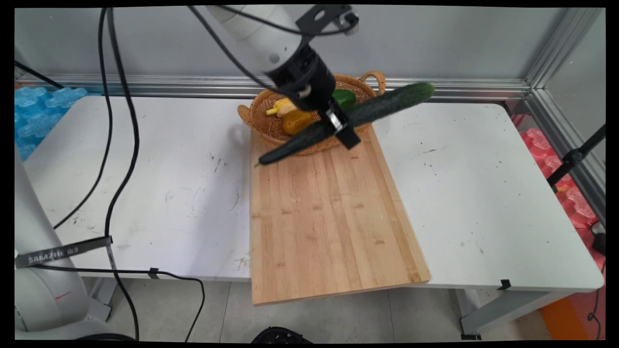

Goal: Place the picked object on the cutting board

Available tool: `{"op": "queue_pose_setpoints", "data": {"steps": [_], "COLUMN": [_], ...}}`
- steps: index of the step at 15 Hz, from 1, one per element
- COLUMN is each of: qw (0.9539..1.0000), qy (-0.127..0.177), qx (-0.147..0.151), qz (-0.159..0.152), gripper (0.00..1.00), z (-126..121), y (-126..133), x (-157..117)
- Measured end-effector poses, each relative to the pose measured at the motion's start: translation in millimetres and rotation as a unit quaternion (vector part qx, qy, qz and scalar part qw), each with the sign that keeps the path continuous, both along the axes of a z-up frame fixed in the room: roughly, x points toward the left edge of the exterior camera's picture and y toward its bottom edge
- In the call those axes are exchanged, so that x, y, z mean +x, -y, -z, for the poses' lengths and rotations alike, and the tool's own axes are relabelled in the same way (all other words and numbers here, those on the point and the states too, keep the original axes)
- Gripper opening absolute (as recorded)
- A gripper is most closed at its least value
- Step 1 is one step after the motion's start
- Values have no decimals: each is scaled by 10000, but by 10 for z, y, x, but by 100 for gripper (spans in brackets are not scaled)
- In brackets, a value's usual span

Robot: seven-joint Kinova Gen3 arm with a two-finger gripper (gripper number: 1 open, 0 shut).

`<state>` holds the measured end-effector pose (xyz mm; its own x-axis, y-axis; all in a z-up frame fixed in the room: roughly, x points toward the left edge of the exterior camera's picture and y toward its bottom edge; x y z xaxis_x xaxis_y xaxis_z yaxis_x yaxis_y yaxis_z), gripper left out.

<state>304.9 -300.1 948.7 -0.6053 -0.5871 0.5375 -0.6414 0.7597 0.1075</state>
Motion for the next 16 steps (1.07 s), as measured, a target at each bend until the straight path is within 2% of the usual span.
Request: {"op": "queue_pose_setpoints", "data": {"steps": [7,16], "qw": [9997,9976], "qy": [175,522], "qx": [180,413], "qz": [-48,-167], "gripper": [0,0], "z": [396,1006], "y": [-443,-703], "x": [-301,-550]}}
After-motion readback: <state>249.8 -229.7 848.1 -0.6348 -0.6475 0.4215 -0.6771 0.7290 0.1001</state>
